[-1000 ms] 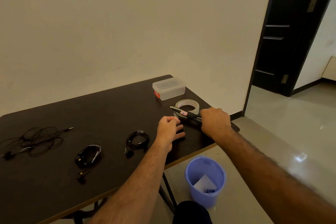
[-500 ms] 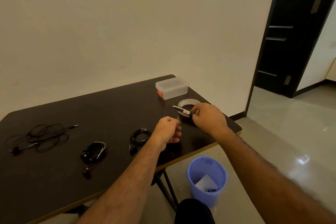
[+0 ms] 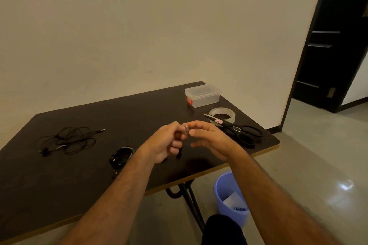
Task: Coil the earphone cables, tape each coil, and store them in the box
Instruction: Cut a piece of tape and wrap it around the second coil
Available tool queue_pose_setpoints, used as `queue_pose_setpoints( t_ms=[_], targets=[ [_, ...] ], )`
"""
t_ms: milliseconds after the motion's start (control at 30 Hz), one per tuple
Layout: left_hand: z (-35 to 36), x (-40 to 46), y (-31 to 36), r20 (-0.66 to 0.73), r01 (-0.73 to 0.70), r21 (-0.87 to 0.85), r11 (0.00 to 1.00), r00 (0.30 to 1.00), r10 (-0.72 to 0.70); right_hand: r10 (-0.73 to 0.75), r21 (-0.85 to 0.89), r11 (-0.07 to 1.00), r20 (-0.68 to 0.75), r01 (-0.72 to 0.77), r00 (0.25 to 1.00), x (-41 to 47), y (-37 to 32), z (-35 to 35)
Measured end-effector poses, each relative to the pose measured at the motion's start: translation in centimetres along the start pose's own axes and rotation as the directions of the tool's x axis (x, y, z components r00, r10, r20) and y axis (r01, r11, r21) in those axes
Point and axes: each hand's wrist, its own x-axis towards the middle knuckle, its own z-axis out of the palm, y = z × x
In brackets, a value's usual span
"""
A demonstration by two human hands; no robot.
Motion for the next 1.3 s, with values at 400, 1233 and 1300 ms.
queue_pose_setpoints(
  t_ms=[400,1233,1300],
  targets=[
    [-8.6,-7.6,-0.4,-0.116,-0.086,-0.065,0.994,0.990,0.078,0.162,0.060,0.982,0.218,-0.179,0.962,4.3,-1.1,8.5],
    [-14.0,-8.5,-4.5,-0.597,0.103,0.584,0.805,0.726,0.340,-0.006,-0.529,0.838,-0.255,-0.134,0.967,7.6,-2.5,13.3],
    [-13.0,-8.4,-4.3,-0.510,0.239,0.799,0.552,0.757,0.410,-0.006,-0.528,0.839,-0.253,-0.133,0.968,7.6,-2.5,12.9]
  ],
)
